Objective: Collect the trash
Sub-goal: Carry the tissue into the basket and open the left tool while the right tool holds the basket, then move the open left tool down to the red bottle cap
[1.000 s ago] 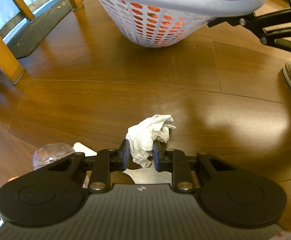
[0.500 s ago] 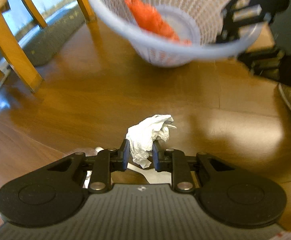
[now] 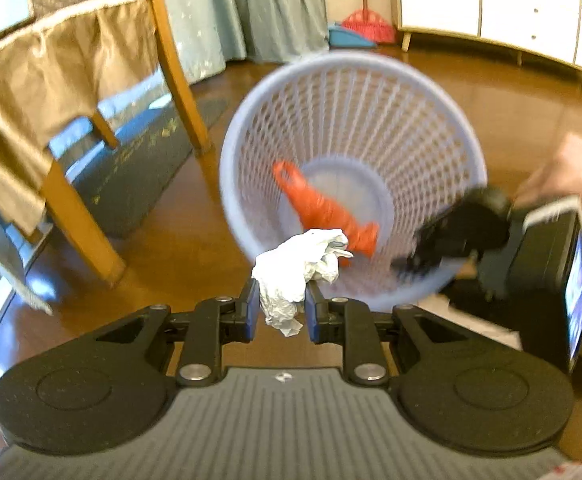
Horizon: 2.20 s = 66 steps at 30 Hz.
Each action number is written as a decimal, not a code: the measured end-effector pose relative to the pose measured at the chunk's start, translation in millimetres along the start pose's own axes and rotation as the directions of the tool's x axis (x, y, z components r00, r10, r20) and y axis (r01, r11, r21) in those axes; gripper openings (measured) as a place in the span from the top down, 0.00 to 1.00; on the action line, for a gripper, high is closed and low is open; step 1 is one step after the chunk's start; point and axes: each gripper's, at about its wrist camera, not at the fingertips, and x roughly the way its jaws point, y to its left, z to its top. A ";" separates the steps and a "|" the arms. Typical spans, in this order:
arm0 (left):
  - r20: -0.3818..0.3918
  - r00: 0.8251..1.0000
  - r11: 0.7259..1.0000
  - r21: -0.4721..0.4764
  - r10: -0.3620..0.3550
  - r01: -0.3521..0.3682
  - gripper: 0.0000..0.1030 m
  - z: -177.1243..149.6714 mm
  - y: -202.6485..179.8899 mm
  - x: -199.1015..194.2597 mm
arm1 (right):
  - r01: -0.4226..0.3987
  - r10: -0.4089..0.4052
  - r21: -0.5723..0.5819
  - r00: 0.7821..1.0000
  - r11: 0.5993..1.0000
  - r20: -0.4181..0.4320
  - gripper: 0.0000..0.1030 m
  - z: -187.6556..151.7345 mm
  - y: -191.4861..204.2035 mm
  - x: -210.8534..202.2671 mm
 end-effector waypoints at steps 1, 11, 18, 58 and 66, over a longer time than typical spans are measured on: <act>0.009 1.000 1.000 -0.001 -0.004 0.004 0.81 3.4 -1.5 0.0 | 0.000 0.000 -0.001 1.000 1.000 0.000 0.98 -0.1 0.2 0.0; 0.079 0.996 0.998 -0.044 -0.030 0.034 0.53 35.2 -10.4 32.2 | -0.004 0.004 0.003 1.000 1.000 0.003 0.99 -1.8 1.3 -1.1; 0.077 0.997 0.999 -0.042 0.005 -0.001 0.53 24.3 -2.4 22.0 | -0.005 0.005 0.013 1.000 1.000 0.004 0.99 -2.3 -0.4 -3.0; -0.282 0.952 0.960 -0.212 0.120 -0.184 0.47 -175.7 89.9 -80.8 | -0.018 0.018 0.000 1.000 1.000 0.002 0.98 10.9 1.8 -3.5; -0.298 0.953 0.956 -0.259 0.057 -0.138 0.47 -204.2 58.2 -79.8 | -0.017 0.017 -0.009 1.000 1.000 0.007 0.98 15.8 3.7 -3.3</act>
